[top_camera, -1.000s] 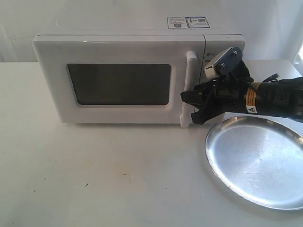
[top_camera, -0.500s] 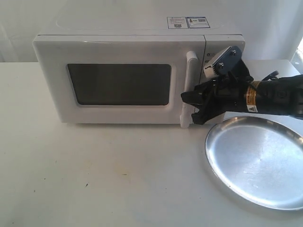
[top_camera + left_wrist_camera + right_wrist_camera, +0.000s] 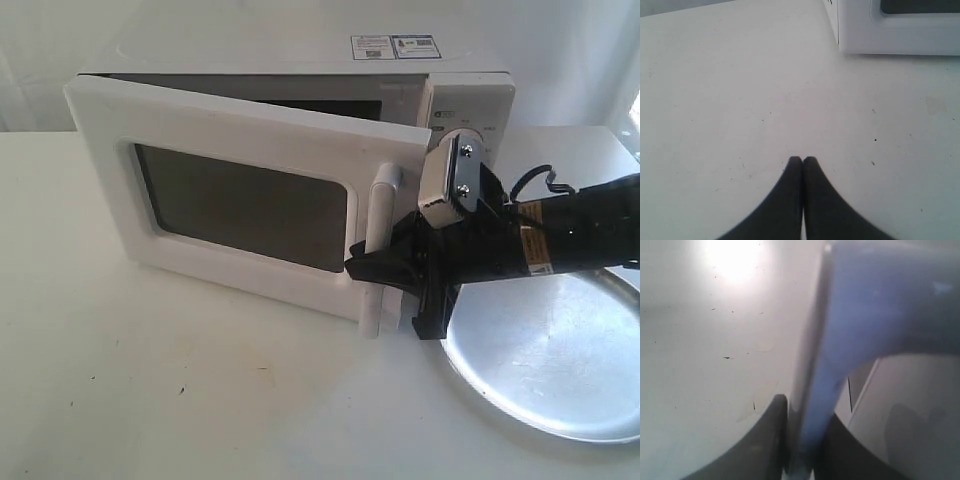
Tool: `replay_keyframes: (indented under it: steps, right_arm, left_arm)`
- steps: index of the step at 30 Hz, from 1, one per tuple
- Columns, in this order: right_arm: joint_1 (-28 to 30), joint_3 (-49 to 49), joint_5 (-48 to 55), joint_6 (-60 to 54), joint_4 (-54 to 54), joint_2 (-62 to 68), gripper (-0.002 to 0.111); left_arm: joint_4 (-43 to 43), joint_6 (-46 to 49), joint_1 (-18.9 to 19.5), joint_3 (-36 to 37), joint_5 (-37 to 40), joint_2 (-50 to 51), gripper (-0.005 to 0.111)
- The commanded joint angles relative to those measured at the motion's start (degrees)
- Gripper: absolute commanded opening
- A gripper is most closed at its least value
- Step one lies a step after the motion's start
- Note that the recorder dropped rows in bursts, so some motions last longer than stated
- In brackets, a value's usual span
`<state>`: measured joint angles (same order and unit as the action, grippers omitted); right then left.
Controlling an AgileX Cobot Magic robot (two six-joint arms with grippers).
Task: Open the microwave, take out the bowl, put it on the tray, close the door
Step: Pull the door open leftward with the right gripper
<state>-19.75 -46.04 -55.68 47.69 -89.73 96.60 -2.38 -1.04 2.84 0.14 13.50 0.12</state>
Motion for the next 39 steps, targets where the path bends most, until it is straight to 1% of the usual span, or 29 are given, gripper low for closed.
replay_keyframes:
  steps: [1, 4, 6, 7, 9, 11, 15, 20, 24, 26, 28, 29, 30, 31, 34, 36, 39]
  right_arm:
    - [-1.99, -0.78, -10.43, 6.77, -2.05, -1.69, 0.005]
    - [-1.88, -0.78, -8.99, 10.24, -6.76, -1.89, 0.023]
    - [-1.88, -0.78, -7.63, 13.27, -10.22, -2.16, 0.029]
    - [-1.88, -0.50, -6.84, 14.23, -10.22, -2.24, 0.029]
    - [-0.51, 0.46, -0.18, 19.29, -10.22, -2.53, 0.029]
    - [1.46, 1.40, 3.84, 23.39, -10.22, -3.30, 0.029]
    - [5.44, 4.10, 4.42, 24.50, -10.22, -6.27, 0.029]
    - [7.44, 6.22, 5.07, 24.50, -10.22, -9.88, 0.029]
    - [7.59, 6.37, 5.56, 24.50, -10.22, -12.22, 0.025]
    - [7.59, 6.37, 8.65, 24.50, -10.22, -13.73, 0.016]
    - [7.59, 6.37, 14.43, 24.50, -10.22, -15.32, 0.003]
    - [7.46, 6.37, 18.92, 24.64, -10.22, -16.05, 0.000]
    - [7.46, 6.37, 22.91, 24.64, -10.22, -16.55, 0.000]
    - [7.46, 6.37, 28.99, 24.64, -8.82, -16.83, 0.000]
    - [7.46, 5.37, 36.98, 23.35, 1.60, -16.95, 0.000]
    - [7.46, 4.18, 33.53, 19.67, 4.32, -16.46, 0.000]
    - [6.90, 1.90, 20.36, 15.29, 4.33, -14.10, 0.000]
  left_arm:
    - [0.38, -0.20, -0.32, -0.14, -0.11, -0.12, 0.000]
    - [0.38, -0.20, -0.32, -0.14, -0.11, -0.12, 0.000]
    - [0.38, -0.20, -0.32, -0.14, -0.11, -0.12, 0.000]
    - [0.38, -0.20, -0.32, -0.14, -0.11, -0.12, 0.000]
    - [0.38, -0.20, -0.32, -0.14, -0.11, -0.12, 0.000]
    - [0.38, -0.20, -0.32, -0.14, -0.11, -0.12, 0.000]
    - [0.38, -0.20, -0.32, -0.14, -0.11, -0.12, 0.000]
    - [0.38, -0.20, -0.32, -0.14, -0.11, -0.12, 0.000]
    - [0.38, -0.20, -0.32, -0.14, -0.11, -0.12, 0.000]
    - [0.38, -0.20, -0.32, -0.14, -0.11, -0.12, 0.000]
    - [0.38, -0.20, -0.32, -0.14, -0.11, -0.12, 0.000]
    - [0.38, -0.20, -0.32, -0.14, -0.11, -0.12, 0.000]
    - [0.38, -0.20, -0.32, -0.14, -0.11, -0.12, 0.000]
    - [0.38, -0.20, -0.32, -0.14, -0.23, -0.12, 0.000]
    - [0.38, -0.20, -0.32, -0.14, -0.23, -0.12, 0.000]
    - [0.38, -0.20, -0.32, -0.14, -0.23, -0.12, 0.000]
    - [0.38, -0.20, -0.32, -0.14, -0.23, -0.12, 0.000]
